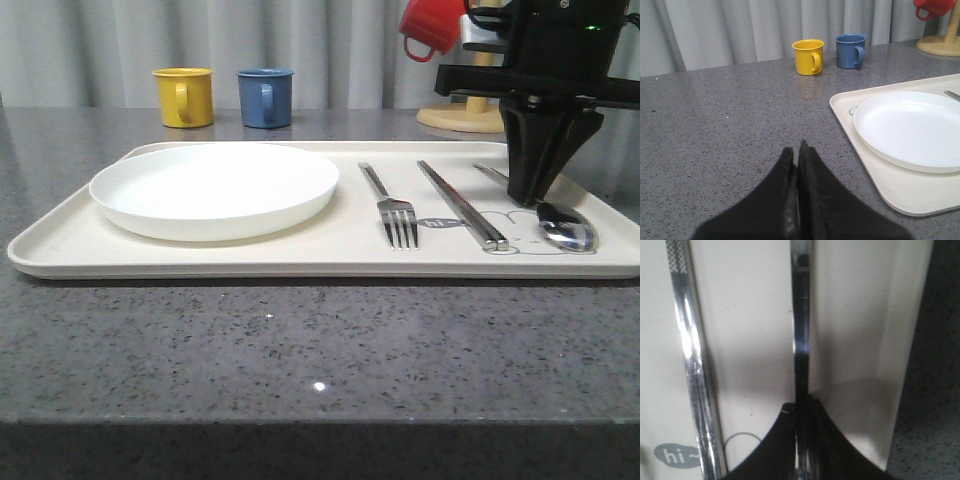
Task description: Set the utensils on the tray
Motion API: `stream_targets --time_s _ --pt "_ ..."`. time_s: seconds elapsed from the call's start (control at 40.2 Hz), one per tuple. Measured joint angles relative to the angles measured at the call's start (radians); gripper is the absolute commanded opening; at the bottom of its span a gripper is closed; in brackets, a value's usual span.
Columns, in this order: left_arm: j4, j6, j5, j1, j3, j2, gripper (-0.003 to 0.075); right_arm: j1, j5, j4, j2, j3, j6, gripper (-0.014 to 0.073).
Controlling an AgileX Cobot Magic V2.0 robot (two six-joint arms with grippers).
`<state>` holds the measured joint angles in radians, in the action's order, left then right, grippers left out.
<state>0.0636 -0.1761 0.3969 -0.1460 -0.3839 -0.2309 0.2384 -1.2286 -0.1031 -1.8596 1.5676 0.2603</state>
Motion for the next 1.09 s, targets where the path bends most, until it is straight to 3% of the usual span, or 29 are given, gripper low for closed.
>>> stream_targets --time_s 0.249,0.498,0.597,0.771,0.871,1.095 --pt "0.0 0.0 0.0 0.0 0.0 0.0 -0.0018 0.0 0.002 -0.005 -0.002 0.0 0.002 0.0345" --pt "0.0 0.0 0.0 0.0 0.0 0.0 -0.0018 0.0 0.002 0.035 0.078 0.033 0.004 0.0358" --pt "0.0 0.0 0.0 0.0 0.0 0.0 -0.0018 0.0 0.002 0.044 0.142 0.063 0.002 0.0304" --pt "0.0 0.0 0.0 0.001 0.0 0.0 -0.0018 0.0 -0.007 0.051 0.26 0.07 -0.026 0.003" --pt "0.0 0.0 0.0 0.002 0.0 0.0 -0.0018 0.0 -0.007 0.052 0.33 0.034 -0.037 -0.0071" --pt "0.0 0.0 0.0 0.002 0.0 0.0 -0.0018 0.0 0.238 0.053 0.59 -0.262 -0.103 -0.0069"
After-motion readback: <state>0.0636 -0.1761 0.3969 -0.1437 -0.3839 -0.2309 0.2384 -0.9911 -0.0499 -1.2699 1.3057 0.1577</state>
